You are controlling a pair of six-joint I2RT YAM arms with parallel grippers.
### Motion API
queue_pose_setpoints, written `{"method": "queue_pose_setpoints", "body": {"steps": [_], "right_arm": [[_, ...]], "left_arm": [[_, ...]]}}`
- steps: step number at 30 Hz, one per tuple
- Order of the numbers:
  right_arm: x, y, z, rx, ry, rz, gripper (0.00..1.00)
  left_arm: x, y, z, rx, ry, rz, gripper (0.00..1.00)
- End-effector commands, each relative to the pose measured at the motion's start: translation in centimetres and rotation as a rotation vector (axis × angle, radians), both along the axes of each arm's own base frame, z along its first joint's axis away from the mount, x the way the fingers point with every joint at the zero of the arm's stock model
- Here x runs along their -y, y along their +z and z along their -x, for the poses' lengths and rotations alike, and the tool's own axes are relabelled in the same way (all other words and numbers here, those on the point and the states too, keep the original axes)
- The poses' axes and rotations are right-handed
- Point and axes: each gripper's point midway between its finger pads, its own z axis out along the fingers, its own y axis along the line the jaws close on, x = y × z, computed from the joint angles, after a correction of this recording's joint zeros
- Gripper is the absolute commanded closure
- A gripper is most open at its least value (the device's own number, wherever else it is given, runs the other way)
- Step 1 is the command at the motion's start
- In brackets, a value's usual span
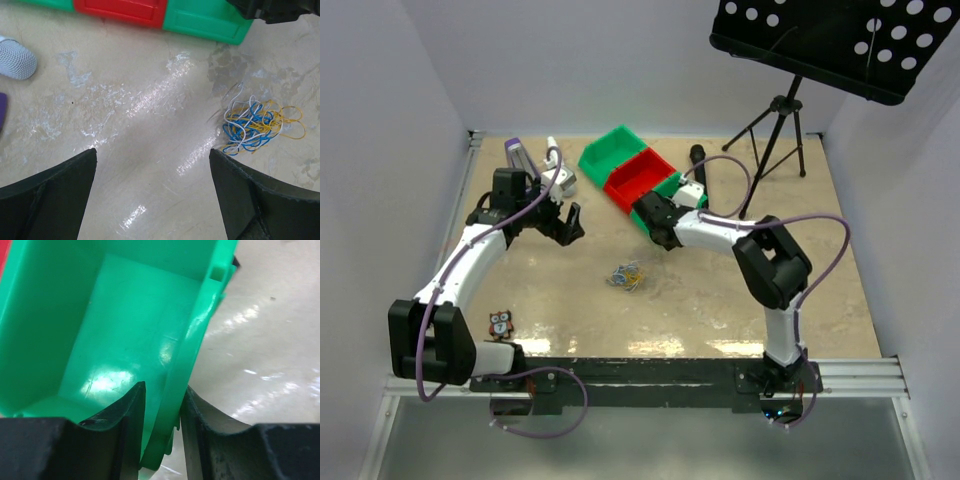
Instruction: Untangle the cables
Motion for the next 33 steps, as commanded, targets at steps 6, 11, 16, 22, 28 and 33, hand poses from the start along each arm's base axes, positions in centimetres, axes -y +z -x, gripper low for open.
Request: {"method": "queue_pose_setpoints", "body": {"steps": [6,11,16,22,28,33], "right_arm": [[4.4,3.0,4.2,0.068,0.044,0.038,0.72],[5.7,3.6,6.0,0.064,0.091,0.069,0.79],[7.2,3.8,7.6,0.064,0.098,0.082,0.76],[6.2,5.4,6.9,0.082,0.15,0.081,0.74],[5.1,4.4,6.9,0.029,0.222,0.093,0.39],[4.7,5.7,8.1,0.051,0.243,-0.001,0.32]], "left_arm": [[0.2,2.5,-0.1,0.093,-0.051,-0.033,0.0],[0.2,2.1,0.2,0.097,-0.06,-0.053,0.0],[0.8,1.7,0.8,0.092,-0.098,-0.057,0.0],[3.7,0.7,2.8,0.074,-0.216,-0.065,0.0],[6.6,-2.4,5.5,0.03,-0.358,-0.136,0.0],[8.1,-5.5,6.5,-0.023,-0.436,-0.171,0.0]]}}
